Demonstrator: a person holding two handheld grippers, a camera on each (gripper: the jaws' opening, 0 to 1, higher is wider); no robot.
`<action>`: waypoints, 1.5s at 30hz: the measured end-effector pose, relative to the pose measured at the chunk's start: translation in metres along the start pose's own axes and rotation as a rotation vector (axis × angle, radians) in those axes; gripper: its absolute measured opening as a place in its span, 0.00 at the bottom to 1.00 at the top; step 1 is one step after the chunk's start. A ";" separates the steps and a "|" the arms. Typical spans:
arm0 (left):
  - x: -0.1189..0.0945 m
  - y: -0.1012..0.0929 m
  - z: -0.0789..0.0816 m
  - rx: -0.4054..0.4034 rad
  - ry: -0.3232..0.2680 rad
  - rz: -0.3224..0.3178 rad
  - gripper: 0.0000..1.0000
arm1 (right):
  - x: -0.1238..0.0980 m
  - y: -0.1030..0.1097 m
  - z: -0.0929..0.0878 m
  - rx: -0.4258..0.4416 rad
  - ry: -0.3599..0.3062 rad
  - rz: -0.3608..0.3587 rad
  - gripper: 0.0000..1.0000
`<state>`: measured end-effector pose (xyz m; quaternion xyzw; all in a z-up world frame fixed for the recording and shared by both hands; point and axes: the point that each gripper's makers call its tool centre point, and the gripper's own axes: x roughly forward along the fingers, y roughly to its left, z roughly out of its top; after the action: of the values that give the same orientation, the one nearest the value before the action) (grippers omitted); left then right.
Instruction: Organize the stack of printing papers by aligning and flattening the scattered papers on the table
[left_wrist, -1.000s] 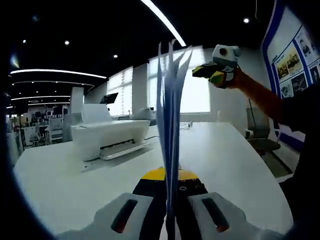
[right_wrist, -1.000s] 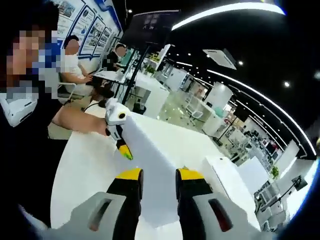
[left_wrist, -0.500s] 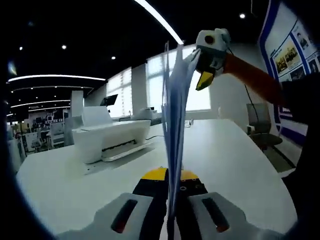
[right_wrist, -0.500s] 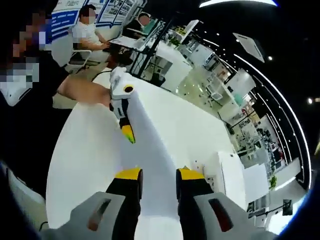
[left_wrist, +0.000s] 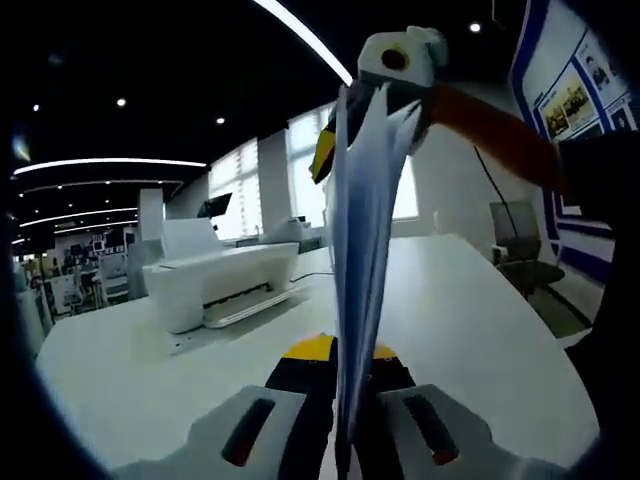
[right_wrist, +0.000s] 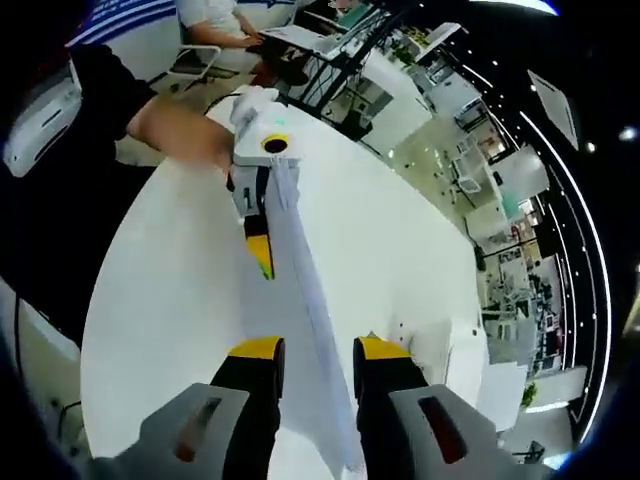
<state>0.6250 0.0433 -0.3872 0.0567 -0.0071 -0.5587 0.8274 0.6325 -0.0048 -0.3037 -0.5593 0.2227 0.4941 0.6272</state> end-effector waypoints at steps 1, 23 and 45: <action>0.000 0.000 0.000 0.001 0.000 -0.001 0.06 | 0.003 -0.001 0.000 -0.006 0.012 0.003 0.24; 0.002 -0.004 0.003 0.014 -0.006 -0.017 0.07 | 0.042 0.031 -0.014 -0.074 0.157 0.228 0.00; -0.005 0.009 0.024 -0.065 -0.175 0.008 0.24 | -0.036 0.030 -0.023 0.123 -0.194 0.095 0.00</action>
<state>0.6297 0.0488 -0.3626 -0.0194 -0.0613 -0.5581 0.8273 0.5985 -0.0429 -0.2947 -0.4581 0.2172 0.5604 0.6549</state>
